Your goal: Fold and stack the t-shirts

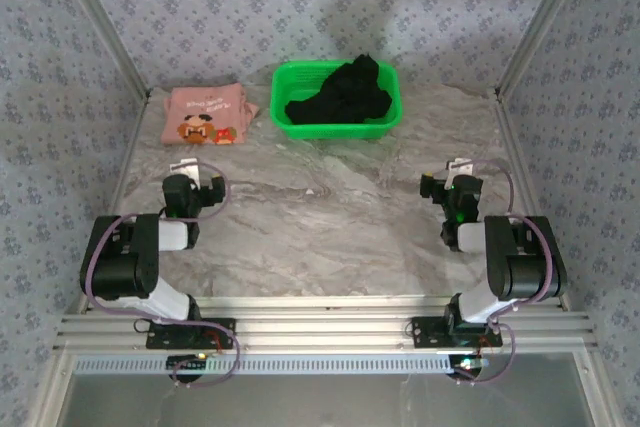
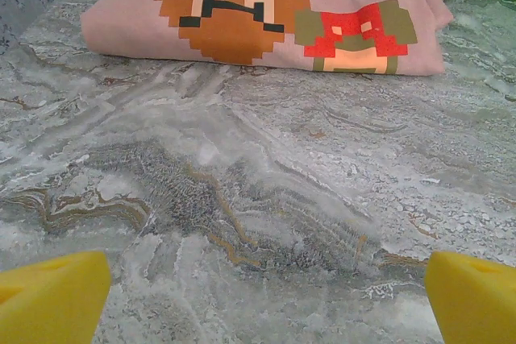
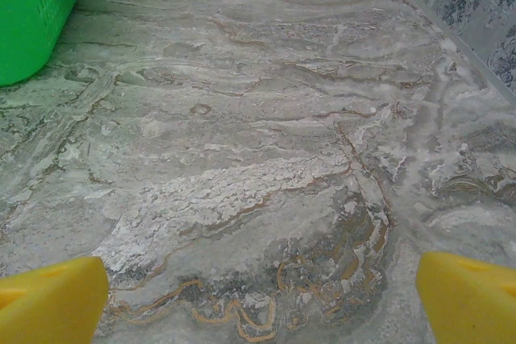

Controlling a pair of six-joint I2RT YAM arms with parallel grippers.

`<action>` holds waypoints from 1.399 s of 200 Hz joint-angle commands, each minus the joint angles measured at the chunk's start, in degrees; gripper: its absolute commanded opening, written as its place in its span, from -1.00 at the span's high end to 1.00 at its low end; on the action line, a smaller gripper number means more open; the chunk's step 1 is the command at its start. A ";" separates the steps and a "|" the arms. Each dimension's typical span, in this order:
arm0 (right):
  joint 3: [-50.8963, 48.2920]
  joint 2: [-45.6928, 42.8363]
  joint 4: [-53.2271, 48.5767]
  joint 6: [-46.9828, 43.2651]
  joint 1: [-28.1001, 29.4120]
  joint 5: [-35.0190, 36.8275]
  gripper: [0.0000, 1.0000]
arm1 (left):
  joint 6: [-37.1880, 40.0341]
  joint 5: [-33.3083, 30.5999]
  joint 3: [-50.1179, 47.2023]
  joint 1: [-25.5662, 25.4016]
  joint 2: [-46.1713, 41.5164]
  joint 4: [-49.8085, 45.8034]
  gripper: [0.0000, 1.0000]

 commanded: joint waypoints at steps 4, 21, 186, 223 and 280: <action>0.32 0.15 1.40 -0.43 0.25 1.16 -1.00 | 0.06 -0.54 1.10 -0.07 -0.72 1.20 -0.99; 0.36 0.14 1.40 -0.43 0.36 1.16 -1.00 | 0.10 -0.54 1.10 -0.12 -0.69 1.20 -0.99; 0.37 0.13 1.32 -0.38 0.24 1.10 -1.00 | 0.08 -0.54 1.09 -0.09 -0.71 1.22 -0.99; 0.49 0.07 1.17 -0.34 0.12 0.95 -1.00 | 0.01 -0.56 1.29 -0.05 -0.70 0.85 -0.99; 16.52 -20.89 -52.20 10.51 2.51 7.94 -1.00 | -2.56 1.44 20.85 -4.06 -18.56 -44.29 -0.99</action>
